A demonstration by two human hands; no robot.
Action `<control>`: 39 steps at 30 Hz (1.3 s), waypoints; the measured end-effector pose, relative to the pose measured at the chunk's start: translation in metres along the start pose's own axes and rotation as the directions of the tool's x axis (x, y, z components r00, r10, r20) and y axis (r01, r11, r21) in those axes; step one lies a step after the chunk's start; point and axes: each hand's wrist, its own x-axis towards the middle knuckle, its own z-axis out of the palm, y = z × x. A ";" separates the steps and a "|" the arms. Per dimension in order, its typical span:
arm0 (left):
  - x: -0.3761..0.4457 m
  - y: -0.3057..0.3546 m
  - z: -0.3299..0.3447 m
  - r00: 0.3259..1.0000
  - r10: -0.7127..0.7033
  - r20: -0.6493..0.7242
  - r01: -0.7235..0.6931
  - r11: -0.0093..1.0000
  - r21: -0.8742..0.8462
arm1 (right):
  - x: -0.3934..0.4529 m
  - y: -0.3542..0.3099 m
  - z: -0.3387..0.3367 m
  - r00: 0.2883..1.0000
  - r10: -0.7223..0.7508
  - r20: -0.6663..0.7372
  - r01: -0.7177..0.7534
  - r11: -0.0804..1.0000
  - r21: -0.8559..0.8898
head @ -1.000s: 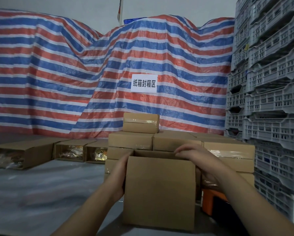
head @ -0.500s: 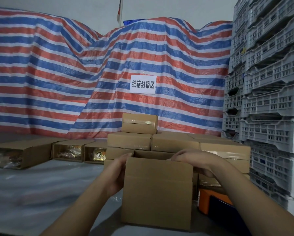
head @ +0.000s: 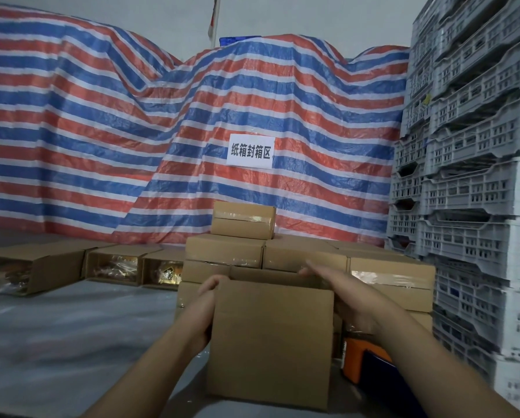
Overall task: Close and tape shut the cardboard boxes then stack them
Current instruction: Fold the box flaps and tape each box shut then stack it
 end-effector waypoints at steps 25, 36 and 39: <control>0.004 -0.020 -0.016 0.994 0.024 0.109 -0.031 0.997 0.067 | 0.007 0.084 0.038 0.939 0.171 -0.298 -0.101 0.966 0.237; 0.007 -0.012 -0.029 0.987 0.020 0.160 -0.061 0.965 0.257 | 0.002 0.086 0.037 0.944 0.147 -0.294 -0.089 0.976 0.201; 0.005 -0.011 -0.022 0.998 0.011 0.062 -0.027 0.962 0.270 | -0.001 0.084 0.037 0.948 0.124 -0.293 -0.065 0.977 0.201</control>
